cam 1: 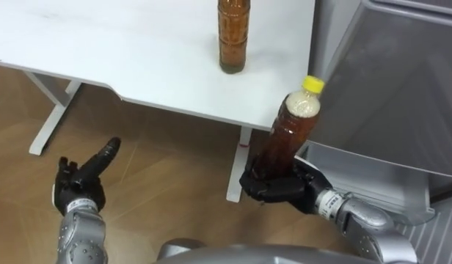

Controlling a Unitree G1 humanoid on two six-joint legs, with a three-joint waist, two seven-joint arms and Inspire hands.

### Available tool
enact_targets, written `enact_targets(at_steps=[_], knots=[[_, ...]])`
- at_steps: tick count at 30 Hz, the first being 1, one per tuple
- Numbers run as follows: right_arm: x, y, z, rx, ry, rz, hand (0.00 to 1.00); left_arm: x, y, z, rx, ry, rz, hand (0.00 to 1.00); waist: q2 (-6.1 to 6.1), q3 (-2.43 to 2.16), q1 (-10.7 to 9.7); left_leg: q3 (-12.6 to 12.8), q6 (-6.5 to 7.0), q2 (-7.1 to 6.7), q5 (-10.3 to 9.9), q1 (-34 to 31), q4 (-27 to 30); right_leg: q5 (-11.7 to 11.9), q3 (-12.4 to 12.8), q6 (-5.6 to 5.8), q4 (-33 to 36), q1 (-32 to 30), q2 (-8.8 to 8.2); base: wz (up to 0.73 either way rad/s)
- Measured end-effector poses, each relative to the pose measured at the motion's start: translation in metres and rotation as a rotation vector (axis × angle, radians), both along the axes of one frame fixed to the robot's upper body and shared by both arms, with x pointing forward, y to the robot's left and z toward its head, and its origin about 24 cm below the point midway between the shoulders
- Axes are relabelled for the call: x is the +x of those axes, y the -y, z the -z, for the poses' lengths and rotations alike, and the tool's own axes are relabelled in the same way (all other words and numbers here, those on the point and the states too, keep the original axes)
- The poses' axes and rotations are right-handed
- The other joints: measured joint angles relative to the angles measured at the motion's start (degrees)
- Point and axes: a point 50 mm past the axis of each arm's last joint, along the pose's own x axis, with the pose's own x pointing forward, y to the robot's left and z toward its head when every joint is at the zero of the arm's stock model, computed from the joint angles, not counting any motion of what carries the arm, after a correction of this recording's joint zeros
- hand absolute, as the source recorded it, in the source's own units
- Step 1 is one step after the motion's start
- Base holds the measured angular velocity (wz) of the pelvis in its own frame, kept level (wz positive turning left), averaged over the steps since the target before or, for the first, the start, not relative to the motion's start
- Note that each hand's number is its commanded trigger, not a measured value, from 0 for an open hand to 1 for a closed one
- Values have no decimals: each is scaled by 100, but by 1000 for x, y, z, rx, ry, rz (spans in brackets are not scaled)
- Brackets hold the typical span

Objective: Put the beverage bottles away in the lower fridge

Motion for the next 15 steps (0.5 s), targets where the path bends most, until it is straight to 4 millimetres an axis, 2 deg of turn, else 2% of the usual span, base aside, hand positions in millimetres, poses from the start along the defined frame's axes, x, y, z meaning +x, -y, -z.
enact_targets(at_steps=[6,15], knots=[[1,-1,1,-12,-7,21,100,-29,10,30,-56,-190,27,0,9,6,-5,24,0,-2,0,-19,-1,0,-10,0,-10,-1,15,0],[6,-4,-2,38,-1,65,100,-40,18,40,-59,-268,81,0,53,21,-106,-6,0,-7,0,-64,44,0,-21,0,-21,-8,26,0]])
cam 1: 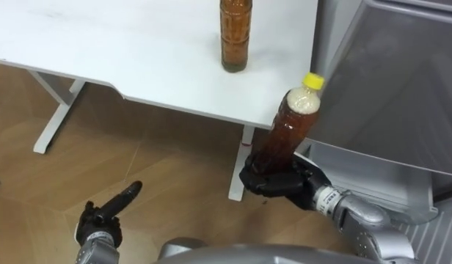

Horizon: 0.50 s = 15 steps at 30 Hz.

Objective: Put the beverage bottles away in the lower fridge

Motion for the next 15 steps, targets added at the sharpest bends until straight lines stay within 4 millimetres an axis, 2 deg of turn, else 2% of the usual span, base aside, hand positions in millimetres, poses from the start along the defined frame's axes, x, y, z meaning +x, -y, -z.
enact_targets(at_steps=[5,8,9,15], knots=[[1,1,0,-11,0,16,100,1,1,0,43,-21,70,0,-29,-20,-35,30,2,-1,2,-11,-8,0,29,0,27,-50,-2,-4],[1,1,1,-23,-3,29,100,2,4,0,80,-42,141,0,-23,-17,-68,27,3,-4,2,-47,-1,0,24,0,24,-84,-4,0],[1,1,1,-31,-5,35,100,2,5,0,94,-51,167,0,-46,-32,-108,20,3,-6,2,-56,3,1,21,0,19,-82,-5,3],[-4,10,11,-102,-57,107,100,-10,6,11,117,-163,232,0,19,-13,-240,25,4,-6,2,-30,46,1,23,0,15,-44,-8,1]])
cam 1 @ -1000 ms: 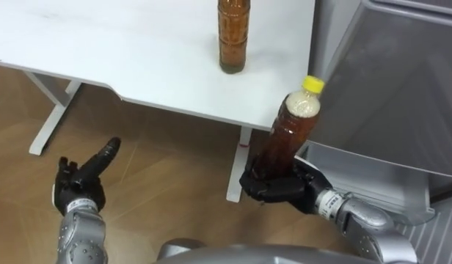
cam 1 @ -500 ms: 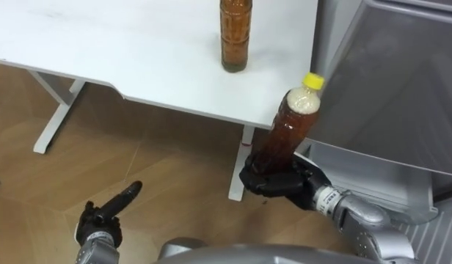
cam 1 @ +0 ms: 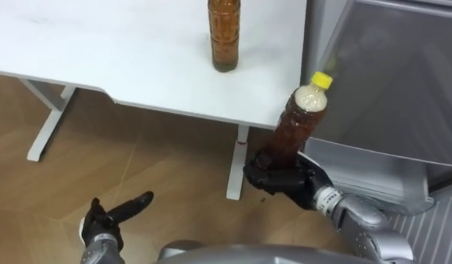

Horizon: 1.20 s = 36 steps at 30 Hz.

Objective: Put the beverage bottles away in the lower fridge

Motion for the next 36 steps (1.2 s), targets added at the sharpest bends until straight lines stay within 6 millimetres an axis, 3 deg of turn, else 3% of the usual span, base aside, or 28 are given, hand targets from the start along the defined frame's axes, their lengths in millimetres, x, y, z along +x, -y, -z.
enact_targets(at_steps=[9,19,26,36], knots=[[-3,13,7,-92,-42,80,100,-20,2,10,-3,-128,93,0,79,3,-241,-2,7,-9,4,10,-29,0,-7,0,6,20,-11,0],[-4,21,11,-95,-84,244,100,-31,3,14,21,-193,211,0,106,-13,-273,88,9,-4,1,32,43,0,46,0,1,51,-8,-2],[-3,23,10,-1,-107,375,100,-45,3,15,27,-234,230,0,121,-65,-416,106,10,-7,2,33,35,4,119,7,-63,60,5,0],[1,38,6,237,-156,706,100,-62,-1,17,51,-306,266,0,95,-52,-442,97,9,0,1,45,4,7,98,8,-87,70,29,0]])
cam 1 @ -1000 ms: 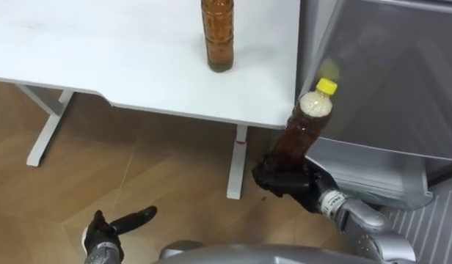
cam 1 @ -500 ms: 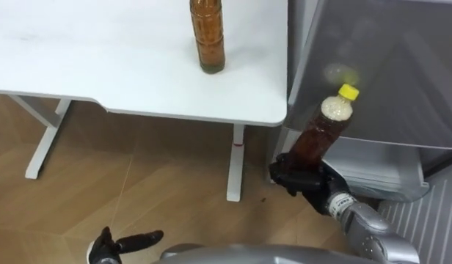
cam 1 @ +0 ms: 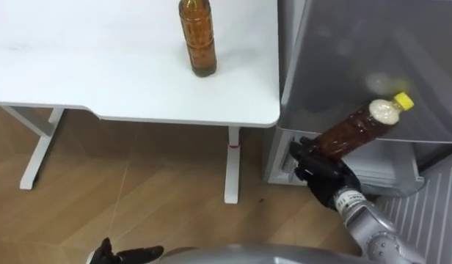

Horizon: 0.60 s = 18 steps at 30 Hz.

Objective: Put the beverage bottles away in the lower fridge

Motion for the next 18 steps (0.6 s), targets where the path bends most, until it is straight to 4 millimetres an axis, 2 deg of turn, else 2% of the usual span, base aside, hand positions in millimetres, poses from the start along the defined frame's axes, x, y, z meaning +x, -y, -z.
enact_targets(at_steps=[4,8,15,18], knots=[[0,4,0,68,-7,107,100,-7,0,1,-4,-24,-5,0,-44,26,26,-13,-1,-2,-1,4,-3,0,1,0,0,4,-1,1],[-4,7,5,164,-33,222,100,-10,1,1,-8,-28,-16,0,-65,33,28,-29,-1,-6,-1,7,-50,0,-3,1,-2,12,-5,1],[-14,25,14,245,-59,422,100,-10,0,1,-6,-28,-14,0,-69,32,39,-13,0,-26,0,-1,-48,-5,25,5,-32,12,-9,0],[-21,32,18,256,-80,487,100,-10,0,1,-6,-27,-14,0,-70,28,27,-81,1,-70,0,6,-47,-4,-14,8,-89,60,-10,8]])
